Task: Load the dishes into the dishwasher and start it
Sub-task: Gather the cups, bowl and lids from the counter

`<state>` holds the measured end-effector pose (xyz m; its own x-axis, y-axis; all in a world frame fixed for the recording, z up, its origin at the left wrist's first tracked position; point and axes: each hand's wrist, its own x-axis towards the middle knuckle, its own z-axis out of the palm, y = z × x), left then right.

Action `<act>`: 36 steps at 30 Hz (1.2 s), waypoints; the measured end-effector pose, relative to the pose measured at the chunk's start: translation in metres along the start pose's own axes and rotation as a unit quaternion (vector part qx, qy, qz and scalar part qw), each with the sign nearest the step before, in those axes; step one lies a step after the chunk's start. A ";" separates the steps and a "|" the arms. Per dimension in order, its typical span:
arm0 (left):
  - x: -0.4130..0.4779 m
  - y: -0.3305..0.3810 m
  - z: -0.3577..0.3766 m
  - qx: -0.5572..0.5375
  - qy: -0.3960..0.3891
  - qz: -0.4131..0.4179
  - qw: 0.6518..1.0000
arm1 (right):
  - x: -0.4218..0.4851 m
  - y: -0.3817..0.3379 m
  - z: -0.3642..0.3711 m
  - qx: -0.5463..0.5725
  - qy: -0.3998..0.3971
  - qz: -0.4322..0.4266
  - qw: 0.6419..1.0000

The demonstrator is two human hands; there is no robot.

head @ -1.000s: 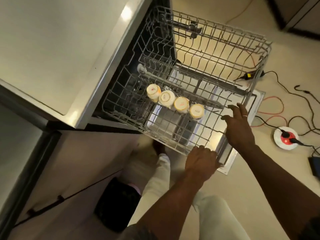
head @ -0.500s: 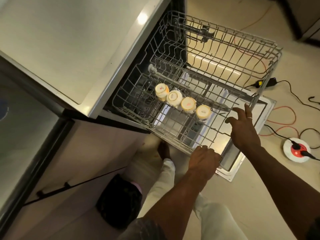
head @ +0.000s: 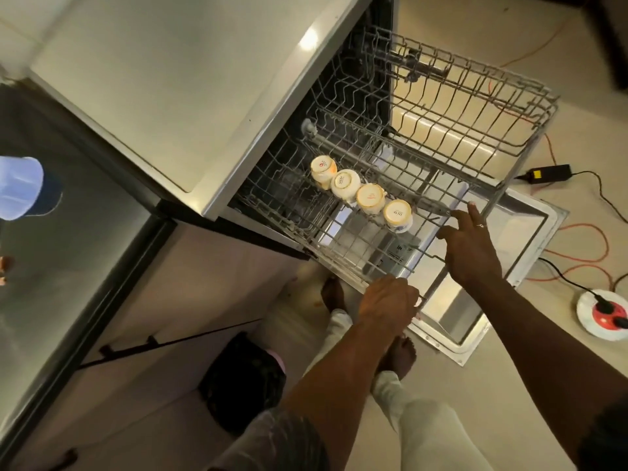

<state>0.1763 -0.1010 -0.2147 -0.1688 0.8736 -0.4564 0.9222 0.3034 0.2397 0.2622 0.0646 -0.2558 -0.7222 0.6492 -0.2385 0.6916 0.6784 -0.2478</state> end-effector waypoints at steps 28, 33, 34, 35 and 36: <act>-0.402 -0.156 -0.089 -0.178 0.443 -0.467 0.744 | -0.129 -0.432 -0.148 0.122 0.044 -0.391 0.911; -0.486 -0.195 -0.080 -0.201 0.470 -0.502 0.697 | -0.168 -0.520 -0.139 0.132 0.036 -0.415 0.899; -0.500 -0.202 -0.077 -0.201 0.470 -0.508 0.694 | -0.175 -0.535 -0.137 0.131 0.035 -0.420 0.898; -0.511 -0.208 -0.076 -0.201 0.469 -0.511 0.692 | -0.182 -0.547 -0.135 0.130 0.034 -0.425 0.895; -0.524 -0.214 -0.074 -0.205 0.472 -0.514 0.686 | -0.190 -0.561 -0.133 0.129 0.030 -0.429 0.894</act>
<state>0.0412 -0.5957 0.0365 -0.9856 -0.0830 0.1472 0.0049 0.8565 0.5161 0.0112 -0.3937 0.0530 -0.9803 -0.0489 0.1915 -0.1445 0.8385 -0.5254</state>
